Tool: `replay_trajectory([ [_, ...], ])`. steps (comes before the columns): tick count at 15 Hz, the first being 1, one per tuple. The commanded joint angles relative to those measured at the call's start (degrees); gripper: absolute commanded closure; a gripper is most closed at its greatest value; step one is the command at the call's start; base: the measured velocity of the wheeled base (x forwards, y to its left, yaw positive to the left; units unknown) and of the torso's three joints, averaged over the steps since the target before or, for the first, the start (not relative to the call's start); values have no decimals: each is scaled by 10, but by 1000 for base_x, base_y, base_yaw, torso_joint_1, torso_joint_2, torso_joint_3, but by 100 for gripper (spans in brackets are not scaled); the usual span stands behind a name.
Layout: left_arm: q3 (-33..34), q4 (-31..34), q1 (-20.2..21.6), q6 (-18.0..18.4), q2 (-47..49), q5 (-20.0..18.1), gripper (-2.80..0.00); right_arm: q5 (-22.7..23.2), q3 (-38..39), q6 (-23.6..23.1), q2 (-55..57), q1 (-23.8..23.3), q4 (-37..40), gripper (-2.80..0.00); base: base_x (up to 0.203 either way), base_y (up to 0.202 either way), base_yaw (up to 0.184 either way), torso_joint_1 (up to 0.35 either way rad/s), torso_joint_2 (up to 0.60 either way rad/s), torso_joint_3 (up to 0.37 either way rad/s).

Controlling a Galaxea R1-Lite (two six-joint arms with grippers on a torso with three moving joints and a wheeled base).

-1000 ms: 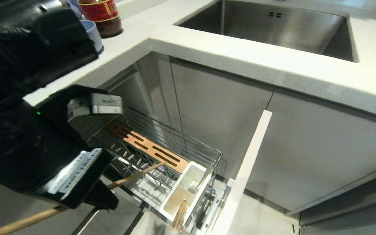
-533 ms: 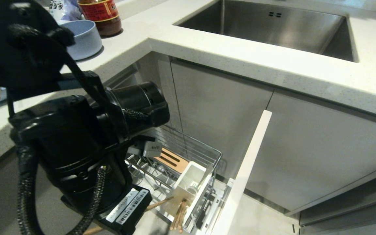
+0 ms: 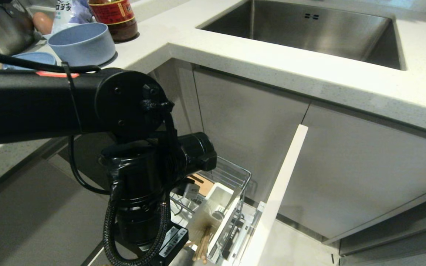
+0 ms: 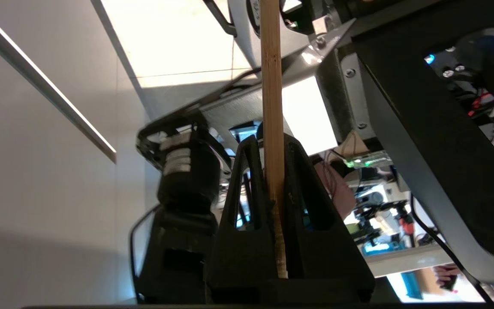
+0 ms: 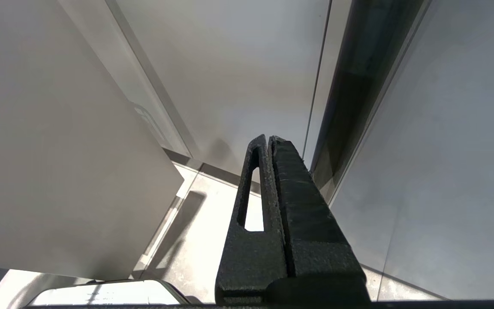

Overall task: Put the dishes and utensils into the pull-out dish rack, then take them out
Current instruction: Pick up the chopsticks and place it in the cupboard

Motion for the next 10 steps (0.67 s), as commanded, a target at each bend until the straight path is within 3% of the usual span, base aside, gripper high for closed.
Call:
replay_trajectory([
  [1,0,4,17,21,20,0,0,0,0,0,-2,0,0,0,0,0,0,0,0,0],
  [8,-29,-15,45,127,63,-11,0,0,0,0,-2,0,0,0,0,0,0,0,0,0],
  [10,-32,-16,53,134,77,-11,0,0,0,0,-2,0,0,0,0,0,0,0,0,0],
])
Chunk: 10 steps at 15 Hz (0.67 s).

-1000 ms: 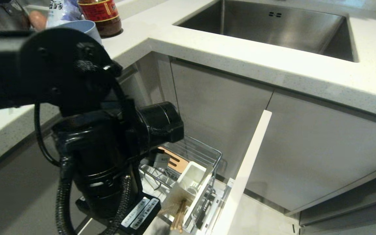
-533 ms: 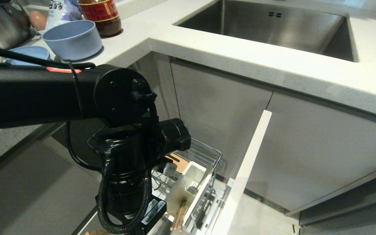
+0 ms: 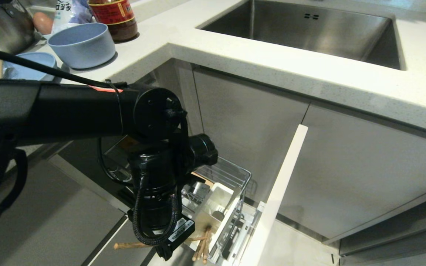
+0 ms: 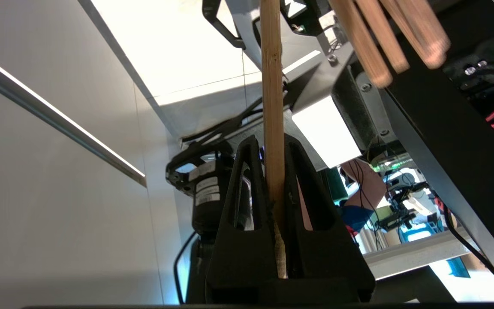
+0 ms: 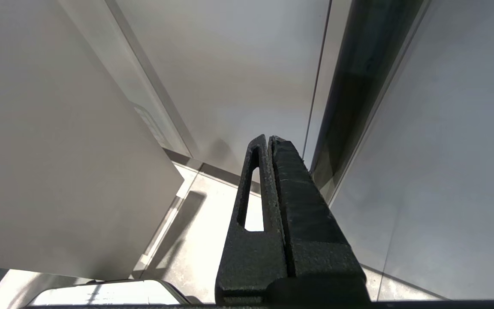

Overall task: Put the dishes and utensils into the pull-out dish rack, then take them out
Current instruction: Pick up the chopsticks and place it in the cupboard

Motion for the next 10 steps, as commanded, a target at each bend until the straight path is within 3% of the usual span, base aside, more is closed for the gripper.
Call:
replay_trajectory([
  [1,-8,4,5,4,25,-1,0,0,0,0,-2,0,0,0,0,0,0,0,0,0],
  [10,-35,-1,16,4,67,-3,0,0,0,0,-2,0,0,0,0,0,0,0,0,0],
])
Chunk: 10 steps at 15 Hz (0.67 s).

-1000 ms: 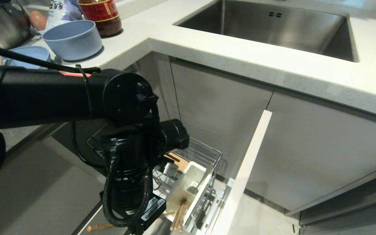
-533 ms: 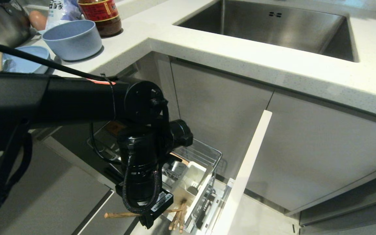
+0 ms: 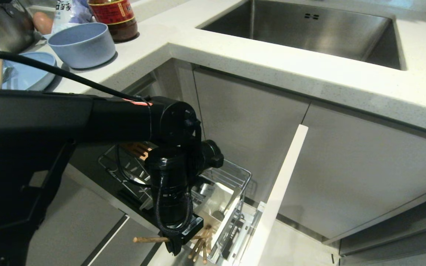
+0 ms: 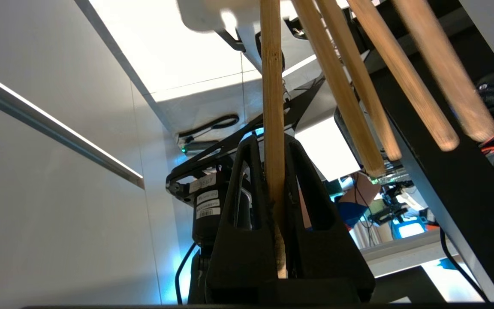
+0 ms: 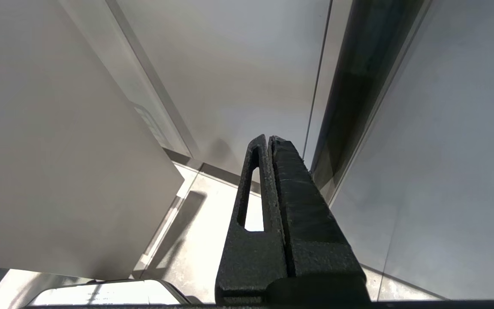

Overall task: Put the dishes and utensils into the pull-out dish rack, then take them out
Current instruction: Pick up the chopsticks and place it in the cupboard

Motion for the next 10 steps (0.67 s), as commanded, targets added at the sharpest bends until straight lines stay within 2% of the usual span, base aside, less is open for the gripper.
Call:
replay_trajectory([
  [1,-6,4,4,-1,13,0,0,0,0,0,-2,0,0,0,0,0,0,0,0,0],
  [8,-20,4,4,0,35,-11,0,0,0,0,-2,0,0,0,0,0,0,0,0,0],
  [9,-21,4,6,0,36,-11,-280,0,0,0,-2,0,0,0,0,0,0,0,0,0],
  [10,-21,4,7,0,36,-11,-280,0,0,0,-2,0,0,0,0,0,0,0,0,0],
])
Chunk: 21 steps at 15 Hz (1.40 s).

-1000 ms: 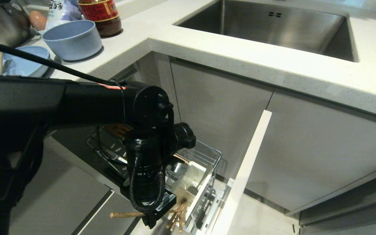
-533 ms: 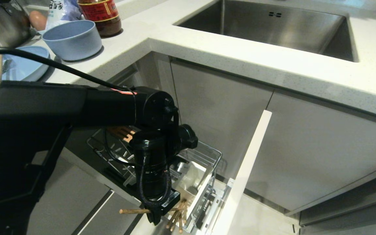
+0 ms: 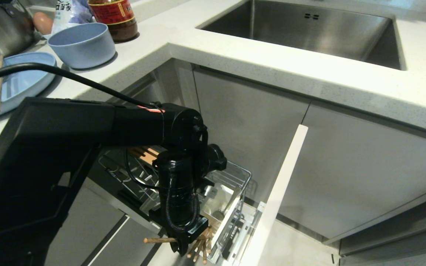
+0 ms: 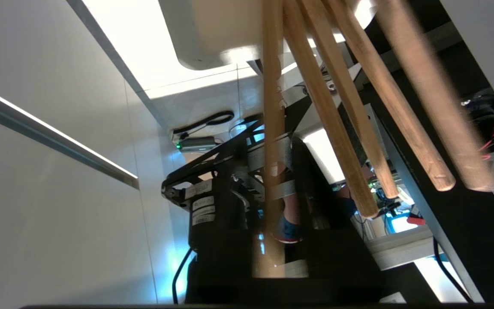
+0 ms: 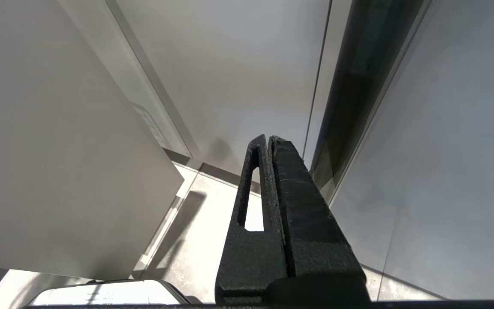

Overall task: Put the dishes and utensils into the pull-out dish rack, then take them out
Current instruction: Pick up the chopsticks and place it in the cupboard

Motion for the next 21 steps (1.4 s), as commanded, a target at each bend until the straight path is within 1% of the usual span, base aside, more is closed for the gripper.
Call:
replay_trajectory([
  [1,-2,4,1,-1,2,0,-280,0,0,0,-2,0,0,0,0,0,0,0,0,0],
  [8,-11,10,1,-2,-20,-7,-280,0,0,0,-2,0,0,0,0,0,0,0,0,0],
  [12,-9,19,1,-2,-69,-6,-280,0,0,0,-2,0,0,0,0,0,0,0,0,0],
  [16,-8,29,0,-2,-142,-4,-280,0,0,0,-2,0,0,0,0,0,0,0,0,0],
  [17,-7,30,0,-2,-161,-2,-170,0,0,0,-2,0,0,0,0,0,0,0,0,0],
  [18,-5,30,0,-2,-182,-1,0,0,0,0,-2,0,0,0,0,0,0,0,0,0],
  [21,-6,30,-1,-5,-253,9,0,0,0,0,-2,0,0,0,0,0,0,0,0,0],
])
